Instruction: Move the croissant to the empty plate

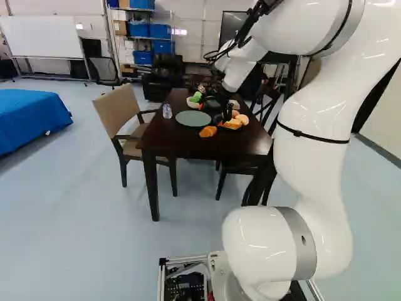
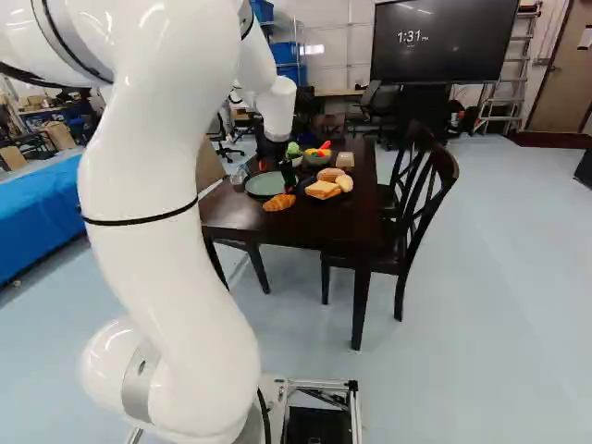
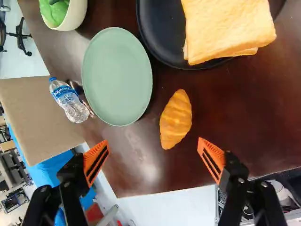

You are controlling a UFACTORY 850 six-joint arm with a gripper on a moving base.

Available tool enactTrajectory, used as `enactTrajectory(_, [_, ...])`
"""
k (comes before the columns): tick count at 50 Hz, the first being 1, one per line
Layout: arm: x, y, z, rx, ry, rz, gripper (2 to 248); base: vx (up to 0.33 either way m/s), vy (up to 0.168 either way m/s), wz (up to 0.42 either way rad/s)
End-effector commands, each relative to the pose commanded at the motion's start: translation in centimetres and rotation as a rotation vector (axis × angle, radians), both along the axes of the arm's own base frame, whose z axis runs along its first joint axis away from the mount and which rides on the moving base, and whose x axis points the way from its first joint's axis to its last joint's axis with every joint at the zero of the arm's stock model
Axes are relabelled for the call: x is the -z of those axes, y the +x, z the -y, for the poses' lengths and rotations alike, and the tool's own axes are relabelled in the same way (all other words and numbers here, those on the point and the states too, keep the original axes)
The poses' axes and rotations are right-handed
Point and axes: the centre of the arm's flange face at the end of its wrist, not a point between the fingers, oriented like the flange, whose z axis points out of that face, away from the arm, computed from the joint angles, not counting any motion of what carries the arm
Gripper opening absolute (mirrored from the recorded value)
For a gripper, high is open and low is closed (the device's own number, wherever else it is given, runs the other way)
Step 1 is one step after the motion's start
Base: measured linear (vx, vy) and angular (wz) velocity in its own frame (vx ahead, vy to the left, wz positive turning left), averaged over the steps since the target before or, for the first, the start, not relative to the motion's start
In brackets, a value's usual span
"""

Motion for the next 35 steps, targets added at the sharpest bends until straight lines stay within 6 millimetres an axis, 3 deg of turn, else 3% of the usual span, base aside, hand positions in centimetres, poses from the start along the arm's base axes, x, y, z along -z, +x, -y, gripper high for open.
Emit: enactTrajectory(35, [0.13, 1.04, -0.19, -0.023, 0.019, -0.033, 247, 0.0, 0.0, 0.0])
